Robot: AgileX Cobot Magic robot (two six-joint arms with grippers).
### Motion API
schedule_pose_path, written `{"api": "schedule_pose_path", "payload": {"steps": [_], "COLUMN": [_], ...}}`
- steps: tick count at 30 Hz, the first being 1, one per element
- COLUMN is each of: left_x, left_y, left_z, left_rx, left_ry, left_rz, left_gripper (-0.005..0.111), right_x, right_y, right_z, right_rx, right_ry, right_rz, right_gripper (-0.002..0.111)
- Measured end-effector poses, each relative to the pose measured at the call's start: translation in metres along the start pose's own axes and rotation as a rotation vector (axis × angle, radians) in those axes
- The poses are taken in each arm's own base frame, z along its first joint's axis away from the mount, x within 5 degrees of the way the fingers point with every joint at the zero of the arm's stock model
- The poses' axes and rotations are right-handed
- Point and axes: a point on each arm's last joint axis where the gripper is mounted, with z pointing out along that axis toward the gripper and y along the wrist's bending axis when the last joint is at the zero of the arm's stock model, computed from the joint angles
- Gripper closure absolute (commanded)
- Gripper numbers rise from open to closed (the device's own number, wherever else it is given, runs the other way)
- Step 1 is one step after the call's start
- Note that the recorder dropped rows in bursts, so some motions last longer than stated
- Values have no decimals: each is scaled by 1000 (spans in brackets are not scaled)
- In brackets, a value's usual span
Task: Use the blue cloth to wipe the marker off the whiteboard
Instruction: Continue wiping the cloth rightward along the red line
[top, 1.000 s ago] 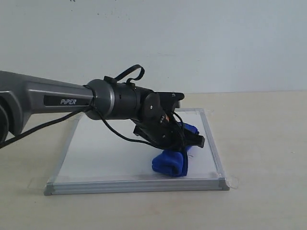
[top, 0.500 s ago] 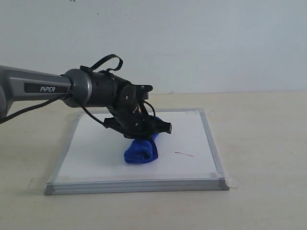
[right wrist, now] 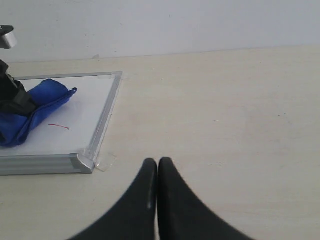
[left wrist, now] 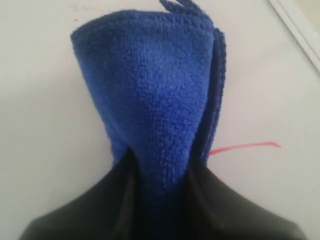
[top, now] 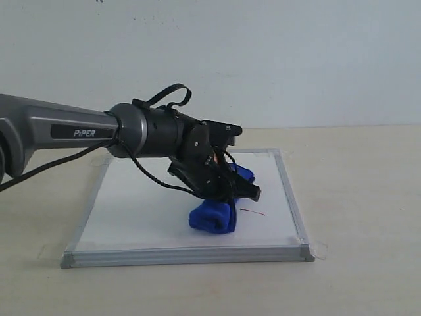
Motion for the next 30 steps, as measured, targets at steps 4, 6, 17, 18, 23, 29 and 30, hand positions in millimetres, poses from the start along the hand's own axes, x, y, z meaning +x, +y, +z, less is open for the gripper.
{"api": "schedule_pose_path", "payload": {"steps": [4,6,17,18,23,29,30], "left_x": [-2,-1,-3,-3,2,2,1], "left_y": [43,60,15,2,-42,-38,-36], "left_z": [0,-2,0,0,1,7,8], "left_rx": [-94,-123,-2,17,82,85,86], "left_ry": [19,31,-12,-20,-35,-35,-37], "left_rz": [-143,-201,-99,-80,-29,-49,-61], "left_gripper": [103,103,103,103,103,103,103], "right_x": [0,0,0,0,0,0,0], "right_y": [0,0,0,0,0,0,0], "right_z": [0,0,0,0,0,0,0], "right_rx": [0,0,0,0,0,0,0], "right_ry": [0,0,0,0,0,0,0], "right_rz": [0,0,0,0,0,0,0], "right_gripper": [108,108,108,108,108,108,108]}}
